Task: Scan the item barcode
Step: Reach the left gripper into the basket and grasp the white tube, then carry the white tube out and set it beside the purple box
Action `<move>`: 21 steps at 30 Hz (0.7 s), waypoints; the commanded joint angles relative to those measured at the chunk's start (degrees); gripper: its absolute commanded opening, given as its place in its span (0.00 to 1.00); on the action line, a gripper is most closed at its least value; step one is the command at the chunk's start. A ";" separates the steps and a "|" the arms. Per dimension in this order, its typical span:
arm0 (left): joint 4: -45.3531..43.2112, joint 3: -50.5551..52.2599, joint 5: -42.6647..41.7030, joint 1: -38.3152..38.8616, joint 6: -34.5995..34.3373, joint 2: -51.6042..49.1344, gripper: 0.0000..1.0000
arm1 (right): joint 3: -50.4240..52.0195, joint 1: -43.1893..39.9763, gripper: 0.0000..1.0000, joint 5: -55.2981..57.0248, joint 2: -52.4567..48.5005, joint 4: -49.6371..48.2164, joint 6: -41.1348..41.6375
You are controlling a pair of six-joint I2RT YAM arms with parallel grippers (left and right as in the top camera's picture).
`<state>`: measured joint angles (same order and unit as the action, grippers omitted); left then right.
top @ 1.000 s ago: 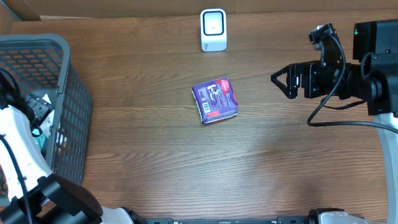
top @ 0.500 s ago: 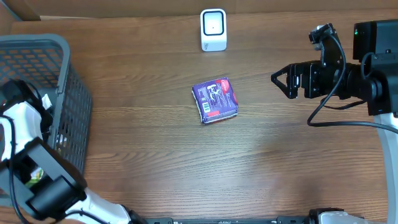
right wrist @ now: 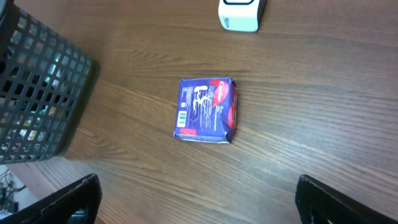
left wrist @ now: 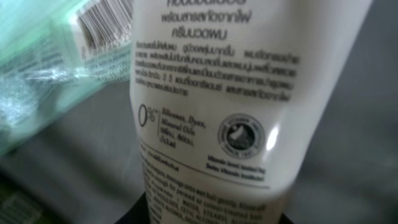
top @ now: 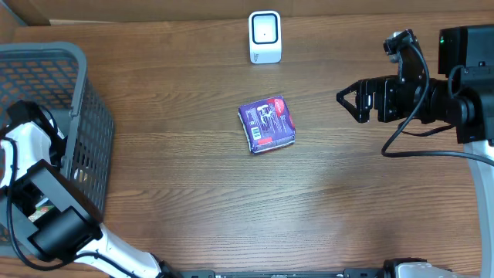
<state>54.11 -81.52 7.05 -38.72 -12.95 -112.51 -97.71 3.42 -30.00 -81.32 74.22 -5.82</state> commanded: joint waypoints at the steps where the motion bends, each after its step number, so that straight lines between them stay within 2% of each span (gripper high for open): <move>1: 6.64 -10.16 -0.70 0.15 0.48 -0.81 0.17 | -1.25 -0.04 1.00 -0.07 0.15 -0.85 -0.24; 2: 10.91 -15.54 -0.72 0.17 0.48 -0.81 0.10 | -1.25 -0.04 1.00 -0.09 0.15 -1.11 -0.24; 5: 17.70 -24.50 -0.70 0.42 0.09 -0.81 0.04 | -1.25 -0.04 1.00 -0.09 0.15 -1.42 -0.24; 13: 34.86 -51.43 -1.81 4.44 -0.74 0.57 0.04 | -1.25 -0.04 1.00 -0.09 0.15 -1.27 -0.22; 18: 39.82 -62.29 -0.39 12.24 0.35 5.55 0.04 | -1.25 -0.04 1.00 -0.09 0.15 -1.29 -0.22; 21: 40.41 -64.57 -0.50 18.14 0.22 9.35 0.06 | -1.25 -0.04 1.00 -0.11 0.15 -1.31 -0.22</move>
<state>94.17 -141.08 6.24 -26.87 -13.30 -110.91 -97.71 3.42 -30.02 -81.32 73.08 -5.85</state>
